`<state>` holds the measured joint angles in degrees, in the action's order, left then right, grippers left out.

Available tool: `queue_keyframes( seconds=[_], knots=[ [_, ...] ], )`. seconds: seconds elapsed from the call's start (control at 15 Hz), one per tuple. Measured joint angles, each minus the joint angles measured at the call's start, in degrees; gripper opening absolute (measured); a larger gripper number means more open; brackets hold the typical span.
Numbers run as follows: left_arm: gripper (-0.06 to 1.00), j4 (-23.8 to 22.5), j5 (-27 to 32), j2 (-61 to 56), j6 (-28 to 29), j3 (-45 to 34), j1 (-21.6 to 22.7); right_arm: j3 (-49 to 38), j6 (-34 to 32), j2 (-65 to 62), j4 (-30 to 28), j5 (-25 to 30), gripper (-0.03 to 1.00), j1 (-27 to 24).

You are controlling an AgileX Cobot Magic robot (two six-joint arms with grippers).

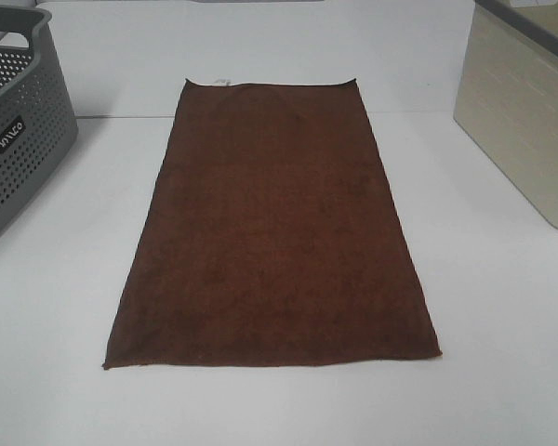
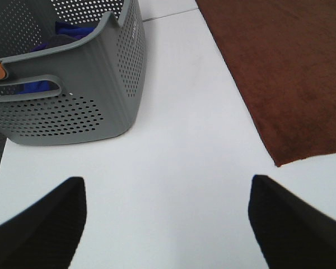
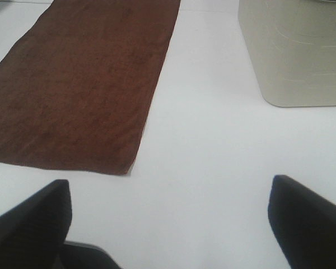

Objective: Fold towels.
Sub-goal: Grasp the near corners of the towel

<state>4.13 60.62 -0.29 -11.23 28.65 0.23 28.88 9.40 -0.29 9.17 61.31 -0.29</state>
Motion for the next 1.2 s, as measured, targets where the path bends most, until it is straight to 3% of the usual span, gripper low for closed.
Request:
queue_keyframes(
  seconds=[1.2],
  knots=[
    [0.76,0.0,0.0,0.0,0.0,0.0,0.0,0.0,0.0,0.0,0.0,0.0,0.89,0.0]
  ],
)
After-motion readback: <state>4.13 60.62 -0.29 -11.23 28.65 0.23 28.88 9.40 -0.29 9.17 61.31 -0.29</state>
